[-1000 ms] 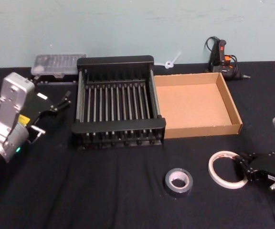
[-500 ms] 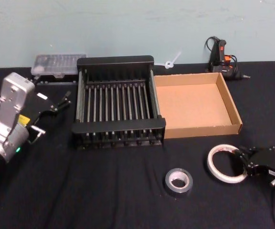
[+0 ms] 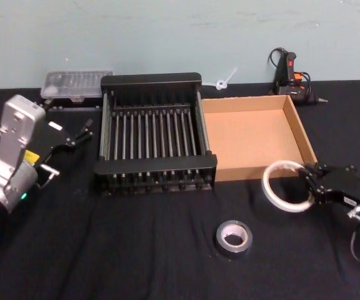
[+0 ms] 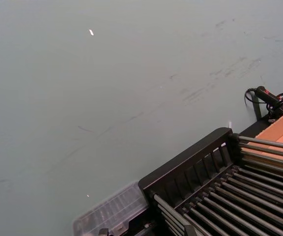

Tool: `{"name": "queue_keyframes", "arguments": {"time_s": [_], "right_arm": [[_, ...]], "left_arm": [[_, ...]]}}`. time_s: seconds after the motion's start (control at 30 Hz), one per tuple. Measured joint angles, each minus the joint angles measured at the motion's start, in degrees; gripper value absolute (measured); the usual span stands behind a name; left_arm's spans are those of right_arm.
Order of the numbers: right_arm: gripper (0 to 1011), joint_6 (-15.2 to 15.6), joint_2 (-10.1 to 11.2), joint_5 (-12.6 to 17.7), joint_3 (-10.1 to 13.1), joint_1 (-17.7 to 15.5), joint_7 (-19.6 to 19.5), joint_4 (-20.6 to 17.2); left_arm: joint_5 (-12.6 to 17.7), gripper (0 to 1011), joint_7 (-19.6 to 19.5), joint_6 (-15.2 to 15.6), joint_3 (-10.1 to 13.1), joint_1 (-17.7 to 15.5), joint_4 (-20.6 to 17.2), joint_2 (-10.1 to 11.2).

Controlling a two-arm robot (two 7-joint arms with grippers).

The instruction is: Pick up the white tape and place it into the black box , Pick up the silver tape and place it into the brown box.

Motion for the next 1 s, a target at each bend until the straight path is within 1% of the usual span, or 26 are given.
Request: {"name": "queue_keyframes", "arguments": {"time_s": [0.17, 0.5, 0.6, 0.93, 1.0], "right_arm": [[96, -0.7, -0.8, -0.1, -0.9, 1.7, -0.1, 0.5], [97, -2.4, -2.4, -1.8, -3.3, 6.0, 0.2, 2.6], [97, -3.0, -3.1, -2.6, -4.3, 7.8, 0.5, 3.8], [97, -3.9, -5.2, -4.7, -7.0, 12.4, 1.4, 6.8], [97, -4.1, -5.8, -5.2, -7.7, 13.7, 1.7, 7.8]], "left_arm": [[0.0, 1001, 0.0, 0.0, 0.0, 0.0, 0.0, 0.0], [0.0, 1001, 0.0, 0.0, 0.0, 0.0, 0.0, 0.0], [0.0, 1001, 0.0, 0.0, 0.0, 0.0, 0.0, 0.0], [0.0, 1002, 0.0, 0.0, 0.0, 0.0, 0.0, 0.0], [0.0, 1001, 0.0, 0.0, 0.0, 0.0, 0.0, 0.0]]}}
